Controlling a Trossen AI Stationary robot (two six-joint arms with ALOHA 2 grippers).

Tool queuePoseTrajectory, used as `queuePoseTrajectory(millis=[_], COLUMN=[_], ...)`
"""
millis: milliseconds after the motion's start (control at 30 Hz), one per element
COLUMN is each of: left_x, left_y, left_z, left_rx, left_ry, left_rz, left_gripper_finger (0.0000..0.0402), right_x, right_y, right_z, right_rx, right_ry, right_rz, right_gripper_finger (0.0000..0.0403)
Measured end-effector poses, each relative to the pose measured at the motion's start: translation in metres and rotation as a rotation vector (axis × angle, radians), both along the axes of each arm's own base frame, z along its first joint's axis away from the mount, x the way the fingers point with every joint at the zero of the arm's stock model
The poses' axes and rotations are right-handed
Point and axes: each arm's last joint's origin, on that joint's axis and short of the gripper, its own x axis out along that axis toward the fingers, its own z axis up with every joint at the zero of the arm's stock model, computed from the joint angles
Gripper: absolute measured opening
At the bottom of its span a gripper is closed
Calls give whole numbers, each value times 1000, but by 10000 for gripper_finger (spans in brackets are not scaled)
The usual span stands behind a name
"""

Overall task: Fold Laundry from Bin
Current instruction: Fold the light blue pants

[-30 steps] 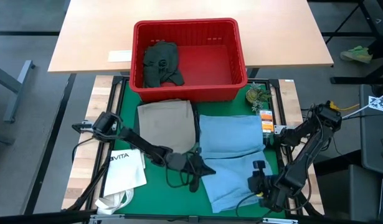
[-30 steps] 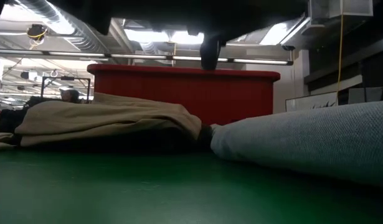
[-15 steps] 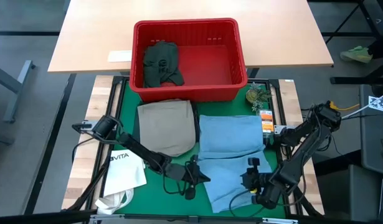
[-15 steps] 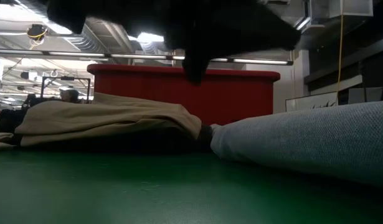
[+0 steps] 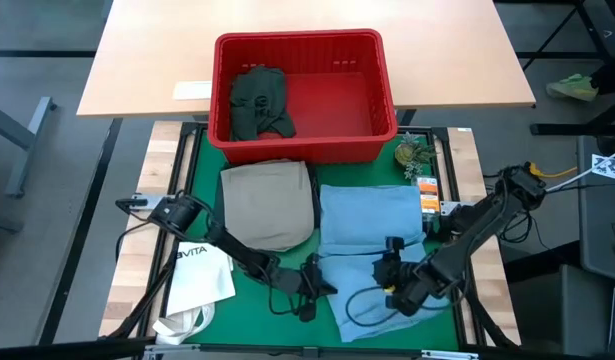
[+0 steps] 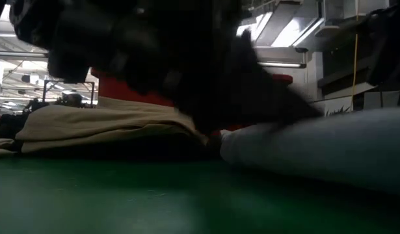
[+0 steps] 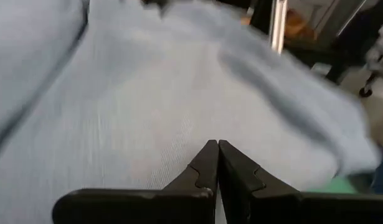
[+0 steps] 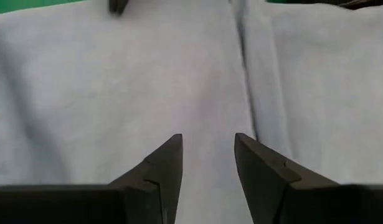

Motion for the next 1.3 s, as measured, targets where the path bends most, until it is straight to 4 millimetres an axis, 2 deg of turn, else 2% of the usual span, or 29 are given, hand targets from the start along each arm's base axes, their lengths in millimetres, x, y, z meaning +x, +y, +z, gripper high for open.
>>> queuePoseTrajectory(millis=[167, 367, 533, 800, 933, 1067, 1200, 1300], left_x=[-4, -9, -21, -48, -53, -48, -41, -39], left_y=[5, 9, 13, 22, 21, 14, 1, -8], left_z=[-21, -20, -5, 35, 62, 88, 97, 89], left_rx=[6, 7, 64, 130, 117, 59, 25, 22], left_ry=[162, 296, 418, 592, 523, 333, 171, 146], left_rz=[6, 4, 2, -16, -9, 3, -41, -61], left_gripper_finger=[6, 2, 1, 0, 0, 0, 0, 0], right_x=[6, 6, 5, 5, 7, 10, 9, 3], right_y=[-8, -8, -6, -6, -4, 1, 5, 9], right_z=[0, -1, -1, -1, 5, 16, 18, 13], right_rx=[-16, -5, 33, 25, 19, 52, 130, 118], right_ry=[12, 37, 81, 89, 91, 92, 145, 156], right_rz=[3, 29, 67, 102, 144, 213, 278, 299], right_gripper_finger=[147, 147, 147, 147, 147, 147, 147, 147])
